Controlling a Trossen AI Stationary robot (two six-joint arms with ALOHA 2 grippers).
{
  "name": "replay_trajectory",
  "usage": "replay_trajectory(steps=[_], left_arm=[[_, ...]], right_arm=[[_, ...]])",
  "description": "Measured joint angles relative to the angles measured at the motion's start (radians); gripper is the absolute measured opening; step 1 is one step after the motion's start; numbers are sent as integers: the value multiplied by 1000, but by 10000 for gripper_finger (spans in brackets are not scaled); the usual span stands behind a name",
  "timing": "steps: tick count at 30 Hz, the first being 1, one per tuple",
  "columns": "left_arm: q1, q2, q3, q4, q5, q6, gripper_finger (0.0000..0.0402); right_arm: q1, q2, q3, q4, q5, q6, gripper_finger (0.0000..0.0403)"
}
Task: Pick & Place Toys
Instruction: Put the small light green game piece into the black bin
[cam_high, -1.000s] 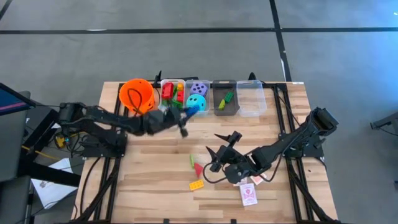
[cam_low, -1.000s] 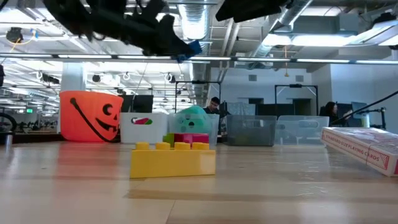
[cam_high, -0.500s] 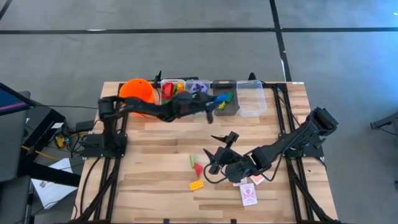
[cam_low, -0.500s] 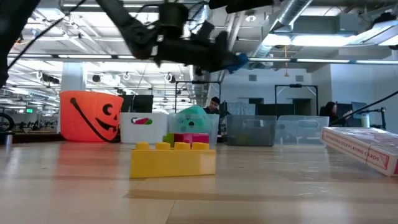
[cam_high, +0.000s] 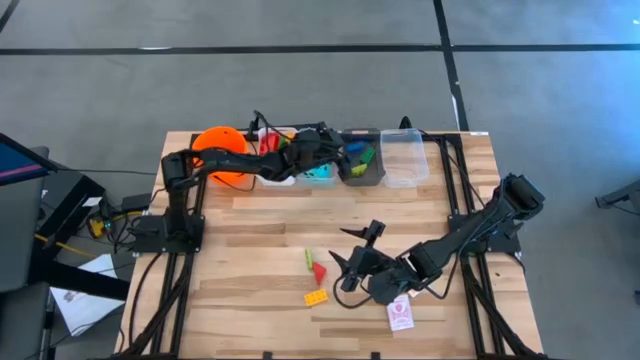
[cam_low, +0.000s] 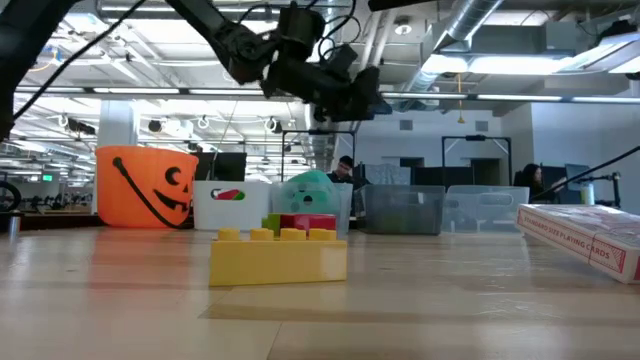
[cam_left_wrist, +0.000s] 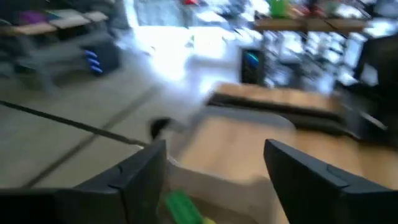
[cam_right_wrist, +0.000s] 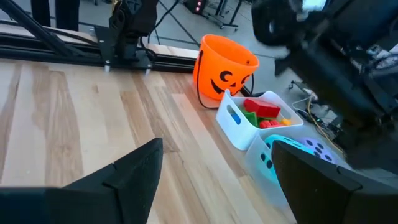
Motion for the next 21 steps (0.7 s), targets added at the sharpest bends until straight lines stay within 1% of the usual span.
replay_trajectory(steps=[2, 5, 8, 10, 11, 13, 16, 18, 19, 21], left_arm=[[-13, -36, 0, -103, 93, 6, 274], [-35, -104, 0, -292, 306, 6, 283], [-79, -183, -4, -477, 516, 6, 281], [-135, -237, -35, -540, 608, 6, 274], [-173, -260, -58, -542, 630, 7, 270], [-256, -309, -114, -540, 637, 8, 262], [-391, -370, -201, -485, 629, 9, 253], [-481, -395, -262, -418, 570, 9, 249], [-523, -402, -291, -371, 535, 9, 248], [-607, -412, -350, -272, 410, 9, 247]], right_arm=[[0, 0, 0, -3, 0, 5, 294], [5, 0, 0, -5, 0, 6, 294], [11, 0, 0, -5, 0, 14, 294], [12, 0, 0, -6, 0, 30, 294], [12, 0, 0, -6, -2, 38, 294], [12, 2, 0, -9, -20, 55, 294], [11, 3, 0, -16, -74, 94, 294], [12, 3, 0, -12, -113, 130, 294], [12, 3, 0, -19, -116, 143, 294], [13, 3, 0, -18, -131, 167, 294]])
